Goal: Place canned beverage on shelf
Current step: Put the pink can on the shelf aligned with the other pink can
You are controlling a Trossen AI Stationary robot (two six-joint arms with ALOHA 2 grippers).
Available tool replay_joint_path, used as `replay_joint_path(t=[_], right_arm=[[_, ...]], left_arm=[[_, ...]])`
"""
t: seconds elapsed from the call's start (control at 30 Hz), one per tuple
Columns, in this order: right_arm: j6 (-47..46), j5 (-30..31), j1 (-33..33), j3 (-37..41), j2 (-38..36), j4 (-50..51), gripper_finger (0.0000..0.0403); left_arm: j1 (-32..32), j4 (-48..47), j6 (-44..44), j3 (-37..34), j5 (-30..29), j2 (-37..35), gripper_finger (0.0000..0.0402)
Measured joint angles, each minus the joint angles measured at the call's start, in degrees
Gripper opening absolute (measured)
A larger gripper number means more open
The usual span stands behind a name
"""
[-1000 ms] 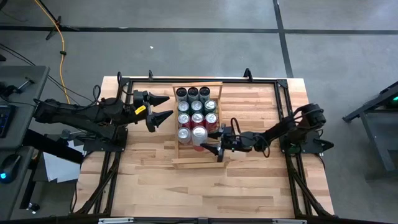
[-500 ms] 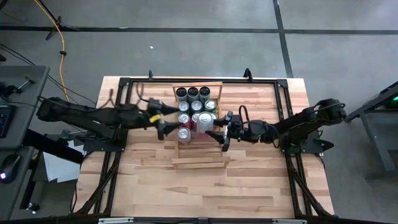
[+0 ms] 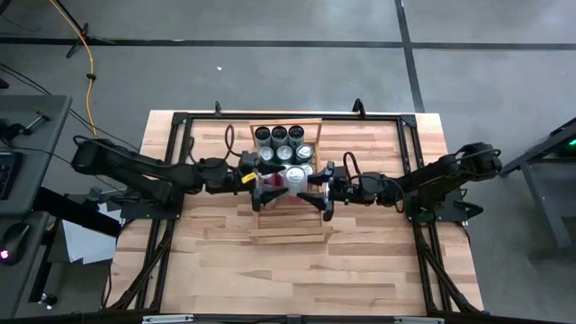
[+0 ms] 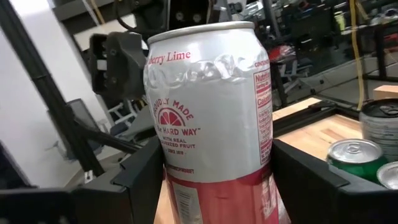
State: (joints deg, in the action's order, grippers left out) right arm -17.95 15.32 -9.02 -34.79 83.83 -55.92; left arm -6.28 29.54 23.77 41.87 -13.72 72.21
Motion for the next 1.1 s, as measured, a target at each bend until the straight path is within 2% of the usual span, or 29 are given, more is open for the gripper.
replay_joint_path(t=[0.2,0.47,0.6,0.87,1.1], right_arm=[[-0.1,-3.6,0.0,-0.1,0.0,0.1,0.0249],[-0.2,-4.4,0.0,-0.1,0.0,1.0,0.0249],[-0.2,-4.4,0.0,-0.1,0.0,1.0,0.0249],[-0.2,-4.4,0.0,-0.1,0.0,1.0,0.0249],[0.0,-4.5,0.0,-0.1,0.0,1.0,0.0262]], left_arm=[[0.0,4.7,0.2,0.0,1.4,3.6,0.0386],[0.6,9.8,-0.1,0.0,2.9,6.1,0.0379],[0.6,9.7,0.1,0.0,3.4,6.1,0.0349],[0.6,9.6,-0.6,0.0,4.1,6.0,0.0255],[0.6,9.3,-1.1,0.0,4.0,5.6,0.0254]])
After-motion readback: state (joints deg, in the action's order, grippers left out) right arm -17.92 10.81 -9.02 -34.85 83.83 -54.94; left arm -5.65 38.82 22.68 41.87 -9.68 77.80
